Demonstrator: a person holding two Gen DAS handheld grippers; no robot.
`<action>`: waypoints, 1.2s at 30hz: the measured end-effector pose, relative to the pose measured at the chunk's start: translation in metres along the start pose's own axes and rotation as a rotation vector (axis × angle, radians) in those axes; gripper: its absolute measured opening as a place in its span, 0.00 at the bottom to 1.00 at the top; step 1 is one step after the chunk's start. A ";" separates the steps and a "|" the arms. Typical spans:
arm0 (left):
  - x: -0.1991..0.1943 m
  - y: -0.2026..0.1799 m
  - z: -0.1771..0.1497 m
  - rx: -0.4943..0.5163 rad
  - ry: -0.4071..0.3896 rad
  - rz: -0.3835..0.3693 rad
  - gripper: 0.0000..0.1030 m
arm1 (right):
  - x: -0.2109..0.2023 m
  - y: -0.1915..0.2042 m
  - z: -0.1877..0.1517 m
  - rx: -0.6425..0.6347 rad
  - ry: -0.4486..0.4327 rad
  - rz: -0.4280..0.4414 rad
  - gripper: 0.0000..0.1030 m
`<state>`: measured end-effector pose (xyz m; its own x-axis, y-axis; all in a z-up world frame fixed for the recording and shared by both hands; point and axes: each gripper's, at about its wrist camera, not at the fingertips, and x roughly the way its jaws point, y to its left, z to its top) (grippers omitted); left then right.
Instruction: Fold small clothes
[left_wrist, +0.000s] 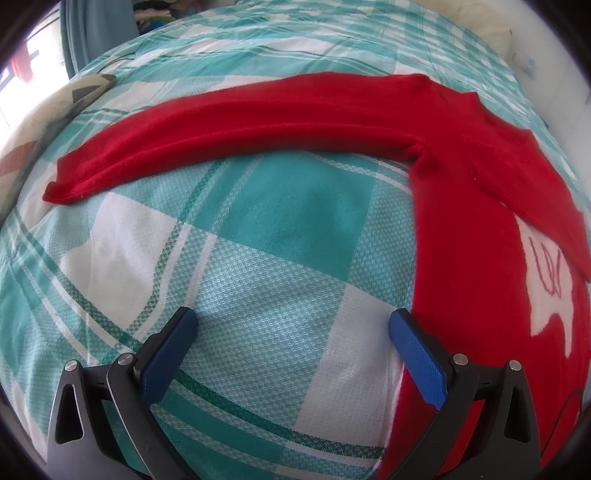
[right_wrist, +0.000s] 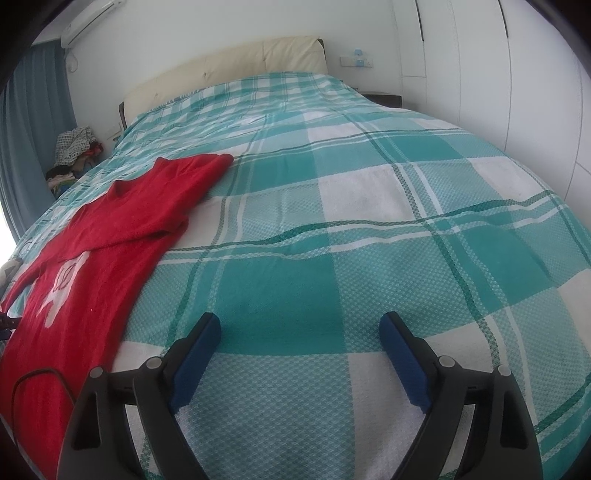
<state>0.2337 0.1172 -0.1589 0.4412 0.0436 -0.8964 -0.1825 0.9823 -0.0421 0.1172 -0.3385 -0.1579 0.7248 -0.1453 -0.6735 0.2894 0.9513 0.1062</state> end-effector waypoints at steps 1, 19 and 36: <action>0.000 0.000 0.000 0.000 -0.001 -0.001 1.00 | 0.000 0.000 0.000 0.000 0.001 0.001 0.85; 0.000 -0.004 -0.001 0.054 0.016 0.005 1.00 | 0.000 0.001 -0.001 0.001 0.002 0.002 0.87; -0.011 -0.002 -0.004 0.050 -0.012 -0.025 0.99 | 0.000 0.001 0.000 0.001 0.003 0.003 0.87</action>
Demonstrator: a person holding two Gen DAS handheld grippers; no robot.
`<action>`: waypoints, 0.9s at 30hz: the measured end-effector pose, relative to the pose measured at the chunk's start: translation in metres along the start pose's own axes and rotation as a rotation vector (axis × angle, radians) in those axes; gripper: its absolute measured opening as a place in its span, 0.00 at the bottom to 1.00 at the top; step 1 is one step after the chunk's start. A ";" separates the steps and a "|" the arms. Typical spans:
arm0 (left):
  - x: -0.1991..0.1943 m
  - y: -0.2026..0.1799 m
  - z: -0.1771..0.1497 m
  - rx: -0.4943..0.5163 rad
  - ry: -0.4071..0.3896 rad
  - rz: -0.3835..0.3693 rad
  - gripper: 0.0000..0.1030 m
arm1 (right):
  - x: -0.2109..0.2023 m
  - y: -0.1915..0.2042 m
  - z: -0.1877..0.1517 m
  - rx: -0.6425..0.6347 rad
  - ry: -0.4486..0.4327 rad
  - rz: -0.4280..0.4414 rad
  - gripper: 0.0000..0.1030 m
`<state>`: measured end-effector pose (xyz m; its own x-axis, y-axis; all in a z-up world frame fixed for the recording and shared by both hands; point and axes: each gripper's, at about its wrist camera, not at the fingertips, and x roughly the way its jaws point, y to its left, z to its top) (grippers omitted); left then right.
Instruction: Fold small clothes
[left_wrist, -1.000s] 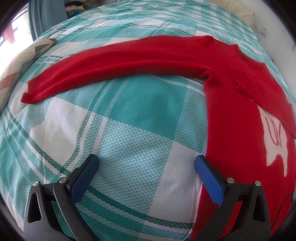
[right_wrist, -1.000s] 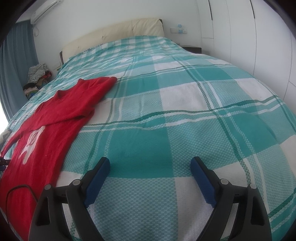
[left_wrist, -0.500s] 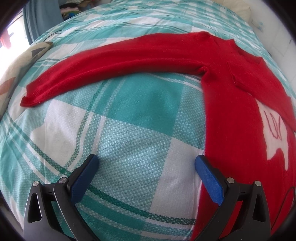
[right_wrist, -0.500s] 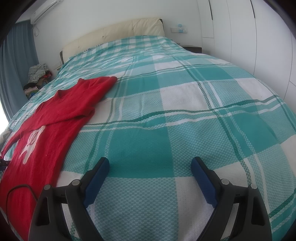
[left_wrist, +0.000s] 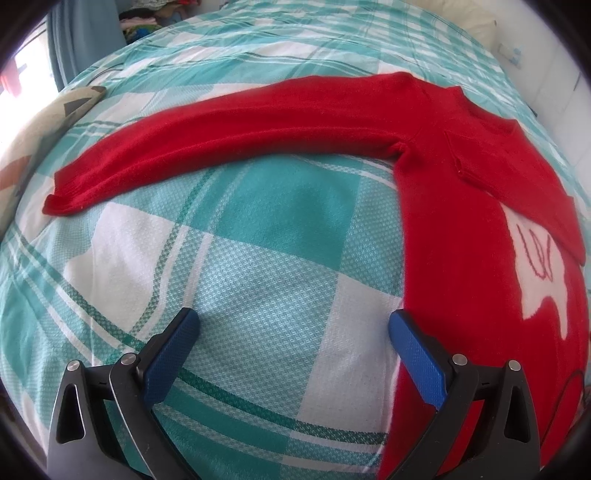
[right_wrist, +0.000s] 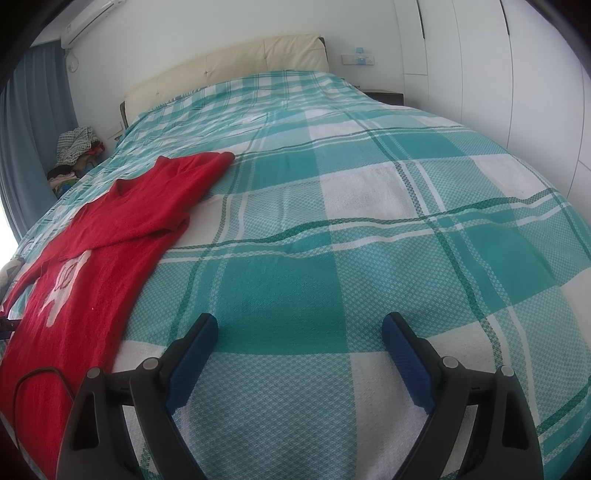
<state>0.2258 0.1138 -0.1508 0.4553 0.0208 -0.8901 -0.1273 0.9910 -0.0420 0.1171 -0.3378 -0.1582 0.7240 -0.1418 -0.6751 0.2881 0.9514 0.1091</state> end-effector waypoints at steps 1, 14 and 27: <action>-0.002 0.000 0.000 -0.004 -0.006 -0.010 0.99 | 0.000 0.000 0.000 0.000 0.000 0.000 0.87; -0.030 0.003 0.009 -0.041 -0.157 -0.094 0.99 | 0.000 0.000 0.000 0.001 0.001 0.001 0.88; -0.041 0.005 0.010 -0.046 -0.219 -0.115 0.99 | 0.000 0.000 0.000 0.001 0.001 0.001 0.88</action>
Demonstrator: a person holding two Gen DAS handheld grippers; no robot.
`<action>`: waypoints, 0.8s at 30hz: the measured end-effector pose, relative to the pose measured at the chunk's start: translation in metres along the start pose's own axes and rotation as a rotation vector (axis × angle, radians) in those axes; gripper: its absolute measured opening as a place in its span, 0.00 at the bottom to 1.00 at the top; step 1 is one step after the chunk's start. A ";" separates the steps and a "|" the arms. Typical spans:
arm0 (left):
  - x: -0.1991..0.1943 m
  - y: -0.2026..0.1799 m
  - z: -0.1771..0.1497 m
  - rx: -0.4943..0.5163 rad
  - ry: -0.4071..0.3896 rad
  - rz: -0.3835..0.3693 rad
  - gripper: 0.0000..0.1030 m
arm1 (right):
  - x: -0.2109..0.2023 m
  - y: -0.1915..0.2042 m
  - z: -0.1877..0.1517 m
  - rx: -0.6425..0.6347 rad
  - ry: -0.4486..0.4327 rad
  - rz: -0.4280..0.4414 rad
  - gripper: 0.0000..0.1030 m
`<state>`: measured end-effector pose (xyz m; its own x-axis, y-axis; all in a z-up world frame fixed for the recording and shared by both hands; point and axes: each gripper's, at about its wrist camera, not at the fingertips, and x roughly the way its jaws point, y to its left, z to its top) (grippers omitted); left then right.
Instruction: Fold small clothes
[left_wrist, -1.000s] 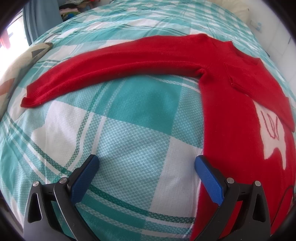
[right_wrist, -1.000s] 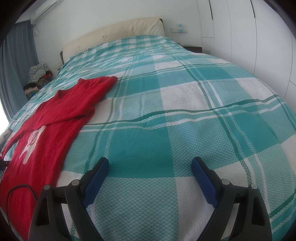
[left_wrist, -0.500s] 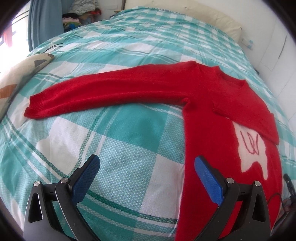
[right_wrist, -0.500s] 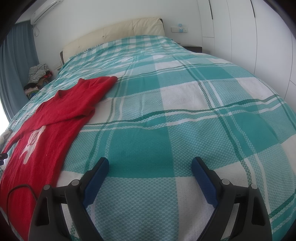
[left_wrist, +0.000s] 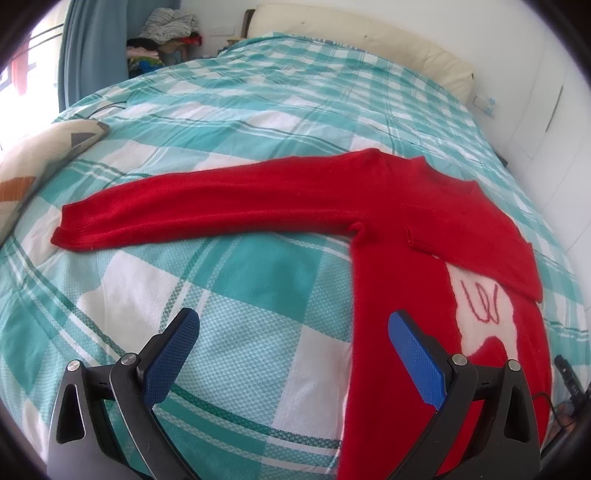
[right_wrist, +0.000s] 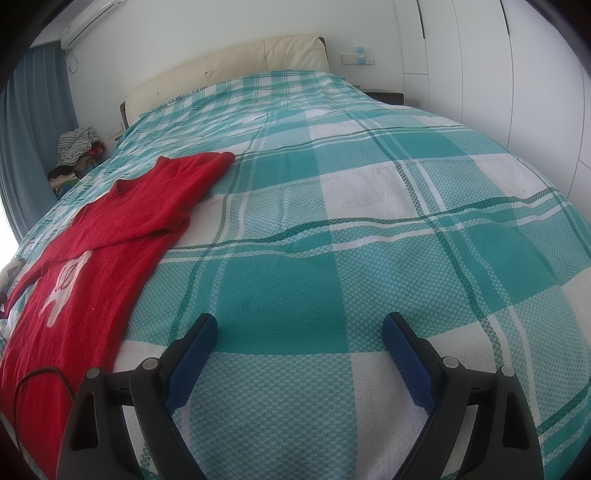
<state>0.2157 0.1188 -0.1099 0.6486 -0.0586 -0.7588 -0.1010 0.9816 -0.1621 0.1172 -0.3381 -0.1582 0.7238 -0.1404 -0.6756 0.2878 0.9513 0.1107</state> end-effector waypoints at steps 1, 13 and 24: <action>0.000 0.000 0.000 -0.001 -0.002 -0.002 0.99 | 0.000 0.000 0.000 0.000 0.000 0.000 0.88; -0.005 0.001 0.000 -0.010 -0.016 -0.012 0.99 | 0.000 0.000 0.000 0.000 0.000 0.001 0.88; -0.006 0.002 0.000 -0.012 -0.018 -0.016 0.99 | 0.000 0.000 0.000 0.001 0.000 0.001 0.88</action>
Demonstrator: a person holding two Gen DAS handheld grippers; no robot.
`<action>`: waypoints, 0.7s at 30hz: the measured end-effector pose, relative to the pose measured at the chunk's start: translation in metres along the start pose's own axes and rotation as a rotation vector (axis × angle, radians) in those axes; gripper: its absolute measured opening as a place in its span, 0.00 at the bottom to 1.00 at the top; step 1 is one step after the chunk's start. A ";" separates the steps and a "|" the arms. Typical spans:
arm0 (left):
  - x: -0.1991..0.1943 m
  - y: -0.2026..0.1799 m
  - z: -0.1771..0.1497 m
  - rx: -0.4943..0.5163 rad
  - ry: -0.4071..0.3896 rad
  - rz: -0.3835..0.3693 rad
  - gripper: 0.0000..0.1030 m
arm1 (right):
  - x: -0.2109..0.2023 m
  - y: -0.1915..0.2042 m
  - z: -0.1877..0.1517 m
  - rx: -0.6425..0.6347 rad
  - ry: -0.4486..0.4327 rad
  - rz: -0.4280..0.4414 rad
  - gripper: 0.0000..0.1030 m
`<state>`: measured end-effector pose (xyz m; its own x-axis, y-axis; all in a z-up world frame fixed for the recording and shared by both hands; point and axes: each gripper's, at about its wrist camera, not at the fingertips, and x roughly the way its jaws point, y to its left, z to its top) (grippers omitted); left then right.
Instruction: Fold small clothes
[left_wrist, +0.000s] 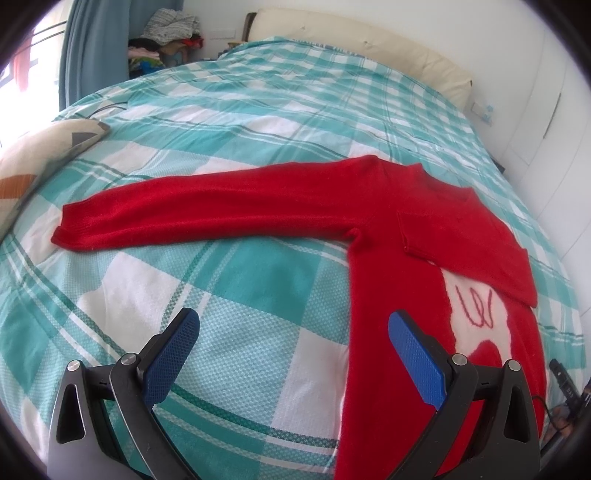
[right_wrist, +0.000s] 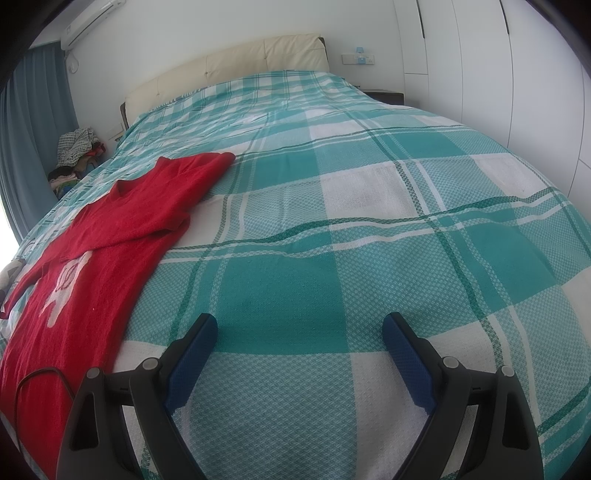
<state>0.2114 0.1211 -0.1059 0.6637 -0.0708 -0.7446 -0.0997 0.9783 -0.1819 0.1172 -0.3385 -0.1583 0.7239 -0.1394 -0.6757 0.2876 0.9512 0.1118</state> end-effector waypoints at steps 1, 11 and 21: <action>0.000 0.000 0.000 0.000 0.000 0.000 0.99 | 0.000 0.000 0.000 0.000 0.000 0.000 0.88; 0.001 0.000 -0.001 0.000 0.008 0.005 0.99 | 0.000 -0.001 0.000 0.001 0.000 0.001 0.88; 0.007 0.002 -0.003 0.011 0.050 0.027 0.99 | 0.000 -0.001 0.000 0.001 0.000 0.001 0.88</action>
<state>0.2138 0.1223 -0.1137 0.6229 -0.0539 -0.7804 -0.1084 0.9821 -0.1543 0.1173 -0.3395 -0.1584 0.7239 -0.1382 -0.6759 0.2874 0.9511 0.1133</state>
